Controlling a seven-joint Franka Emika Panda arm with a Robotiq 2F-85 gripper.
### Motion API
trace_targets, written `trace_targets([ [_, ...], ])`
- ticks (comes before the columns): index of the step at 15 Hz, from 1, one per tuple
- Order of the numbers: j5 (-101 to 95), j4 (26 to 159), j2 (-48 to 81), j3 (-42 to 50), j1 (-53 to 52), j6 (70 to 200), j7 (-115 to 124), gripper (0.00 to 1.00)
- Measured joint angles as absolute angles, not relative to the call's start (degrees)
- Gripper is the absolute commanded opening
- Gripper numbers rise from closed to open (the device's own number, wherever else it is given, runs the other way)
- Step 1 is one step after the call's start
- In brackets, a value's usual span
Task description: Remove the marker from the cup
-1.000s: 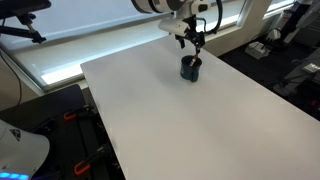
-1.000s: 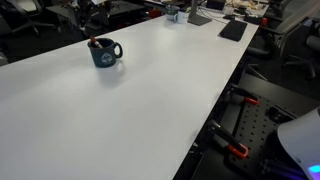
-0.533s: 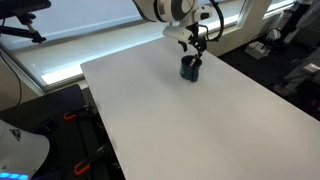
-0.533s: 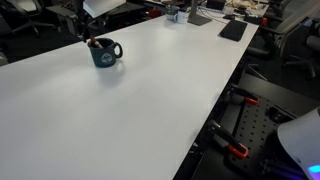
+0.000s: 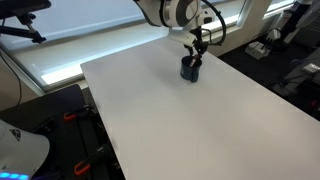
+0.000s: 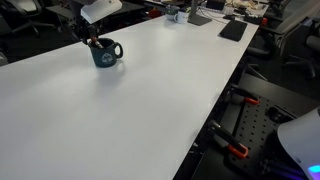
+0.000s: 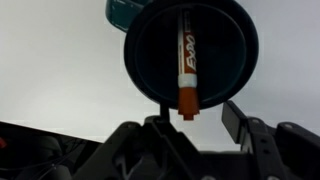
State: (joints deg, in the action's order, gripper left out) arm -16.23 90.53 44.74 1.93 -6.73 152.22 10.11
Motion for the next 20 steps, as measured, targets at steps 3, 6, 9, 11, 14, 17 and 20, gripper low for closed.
trace_targets([
  [3, -16.0, 88.9, 45.6, 2.1, -6.7, 152.2, 10.1, 0.03],
  [6, -16.0, 87.8, 46.3, 2.6, -6.7, 152.1, 10.1, 0.0],
  [9, -15.9, 86.9, 47.1, 2.9, -6.7, 151.6, 10.1, 0.0],
  [11, -15.9, 86.5, 47.6, 2.9, -6.7, 151.6, 10.1, 0.0],
  [14, -15.9, 86.1, 47.9, 3.0, -6.7, 151.4, 10.1, 0.32],
  [17, -15.9, 85.9, 47.9, 3.0, -6.8, 151.1, 10.1, 0.56],
  [20, -15.9, 85.2, 47.8, 3.4, -7.1, 150.0, 10.1, 0.78],
])
